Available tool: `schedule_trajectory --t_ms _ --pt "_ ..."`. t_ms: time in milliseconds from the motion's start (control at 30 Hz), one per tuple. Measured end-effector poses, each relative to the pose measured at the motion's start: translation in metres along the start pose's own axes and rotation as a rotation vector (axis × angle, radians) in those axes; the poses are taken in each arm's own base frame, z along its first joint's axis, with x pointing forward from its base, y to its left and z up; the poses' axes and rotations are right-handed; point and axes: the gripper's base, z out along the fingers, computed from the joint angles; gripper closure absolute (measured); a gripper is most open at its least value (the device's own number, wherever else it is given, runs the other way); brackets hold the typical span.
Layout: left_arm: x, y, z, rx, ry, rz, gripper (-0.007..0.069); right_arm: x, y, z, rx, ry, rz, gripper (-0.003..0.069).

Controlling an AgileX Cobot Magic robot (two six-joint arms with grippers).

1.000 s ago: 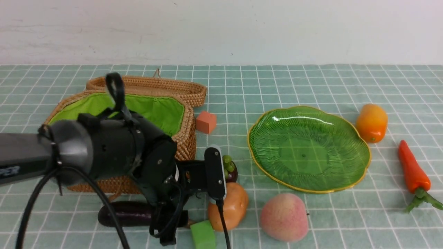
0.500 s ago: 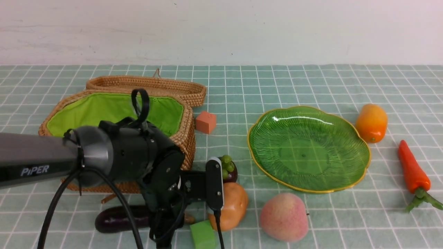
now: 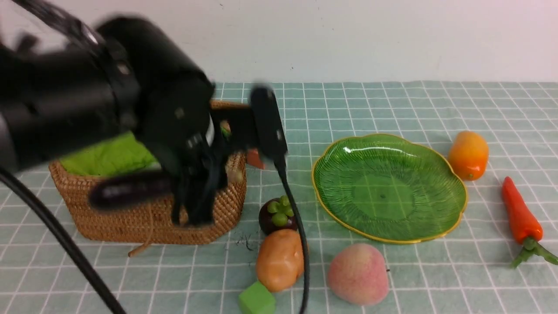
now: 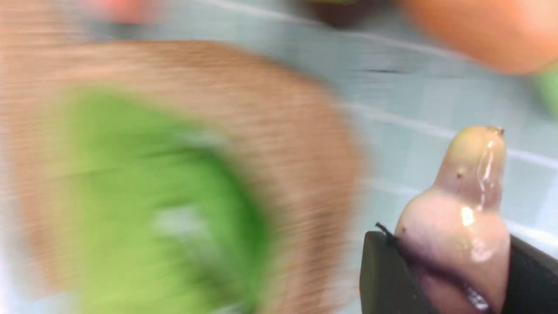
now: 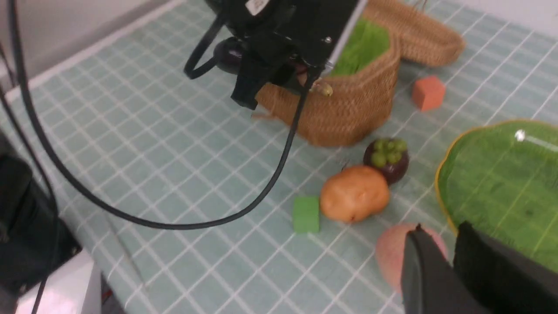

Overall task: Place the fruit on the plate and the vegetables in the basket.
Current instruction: Use the left arm to grab an eggplant and put it into the left basket, then grab a potato with your left arm and place it in the basket on the left

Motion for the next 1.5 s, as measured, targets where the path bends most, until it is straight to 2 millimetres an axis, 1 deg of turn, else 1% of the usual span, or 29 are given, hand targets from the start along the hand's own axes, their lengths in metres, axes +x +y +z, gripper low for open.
schedule_trajectory --t_ms 67,133,200,233,267,300,333,367,400,433,533,567,633,733,800,867,900,933,1000,1033,1100,1133,1167,1200,1267,1333,1433,1467,1500 --pt "0.001 0.024 -0.009 -0.094 -0.019 -0.016 0.0362 -0.007 -0.003 0.0 0.031 -0.072 0.0 0.054" --pt "0.005 0.038 -0.003 -0.135 -0.022 -0.031 0.0362 -0.01 -0.004 -0.001 0.05 -0.113 0.0 0.054" --pt "0.014 0.049 0.016 -0.143 -0.006 -0.06 0.0362 -0.011 -0.005 -0.001 0.055 -0.126 0.0 0.054" --pt "0.014 0.049 0.016 -0.142 -0.007 -0.061 0.0362 -0.011 -0.005 -0.001 0.055 -0.126 0.0 0.054" --pt "0.021 0.055 0.033 -0.134 0.007 -0.088 0.0362 -0.011 -0.005 -0.001 0.053 -0.126 0.001 0.054" --pt "0.021 0.055 0.033 -0.134 0.007 -0.088 0.0362 -0.011 -0.005 -0.001 0.053 -0.126 0.001 0.054" --pt "0.028 0.06 0.051 -0.123 0.019 -0.119 0.0362 -0.011 -0.005 -0.001 0.051 -0.123 0.002 0.0539" --pt "0.033 0.063 0.061 -0.113 0.024 -0.14 0.0362 -0.01 -0.004 -0.001 0.047 -0.113 0.002 0.0538" --pt "0.033 0.063 0.062 -0.112 0.025 -0.142 0.0362 -0.01 -0.004 -0.001 0.045 -0.109 0.002 0.0538" --pt "0.036 0.064 0.07 -0.101 0.026 -0.16 0.0351 -0.009 -0.004 0.0 0.04 -0.097 0.002 0.0537" --pt "0.036 0.064 0.076 -0.095 0.02 -0.168 0.0239 -0.007 -0.003 0.0 0.031 -0.078 0.002 0.0537" --pt "0.036 0.064 0.076 -0.096 0.015 -0.17 0.0152 -0.007 -0.003 0.0 0.029 -0.073 0.002 0.0537" --pt "0.035 0.064 0.076 -0.099 0.007 -0.17 0.0043 -0.006 -0.003 0.0 0.028 -0.071 0.002 0.0536" --pt "0.035 0.064 0.076 -0.092 0.012 -0.175 -0.0022 -0.006 -0.002 0.0 0.027 -0.069 0.002 0.0536" --pt "0.036 0.061 0.076 -0.063 0.018 -0.235 -0.0029 -0.005 -0.002 -0.001 0.024 -0.065 0.001 0.0536" --pt "0.03 0.052 0.071 0.011 0.002 -0.429 0.0018 -0.003 0.002 -0.007 0.017 -0.047 0.009 0.0533" --pt "0.026 0.048 0.067 0.043 -0.004 -0.506 0.006 -0.001 0.004 -0.01 0.014 -0.027 0.016 0.0533" --pt "0.02 0.041 0.062 0.087 -0.011 -0.595 0.0116 0.002 0.006 -0.014 0.014 -0.003 0.021 0.0533" --pt "0.0 0.02 0.047 0.201 -0.021 -0.743 0.0275 0.011 0.01 -0.022 0.02 0.056 0.048 0.0532" --pt "-0.002 0.018 0.046 0.211 -0.022 -0.741 0.0291 0.011 0.01 -0.023 0.02 0.061 0.046 0.0532" --pt "-0.026 -0.011 0.033 0.327 -0.002 -0.763 0.0469 0.022 0.014 -0.032 0.039 0.121 0.06 0.0531" --pt "-0.036 -0.023 0.029 0.362 0.005 -0.745 0.0524 0.024 0.015 -0.035 0.045 0.131 0.056 0.0531" --pt "-0.046 -0.036 0.026 0.391 0.011 -0.714 0.0566 0.028 0.016 -0.041 0.059 0.136 0.045 0.053" --pt "-0.055 -0.047 0.025 0.408 0.009 -0.682 0.058 0.03 0.018 -0.044 0.068 0.128 0.04 0.0529" --pt "-0.062 -0.057 0.026 0.417 0.014 -0.649 0.0573 0.033 0.02 -0.049 0.078 0.112 0.033 0.0529" --pt "-0.069 -0.066 0.033 0.405 0.027 -0.604 0.0517 0.038 0.022 -0.054 0.08 0.099 0.029 0.0529" --pt "-0.072 -0.072 0.048 0.374 0.06 -0.574 0.0371 0.042 0.023 -0.055 0.083 0.095 0.028 0.0529" --pt "-0.073 -0.074 0.056 0.36 0.079 -0.575 0.0286 0.043 0.023 -0.056 0.084 0.095 0.027 0.0529" --pt "-0.073 -0.075 0.062 0.348 0.087 -0.582 0.0249 0.044 0.023 -0.056 0.084 0.095 0.027 0.0529"
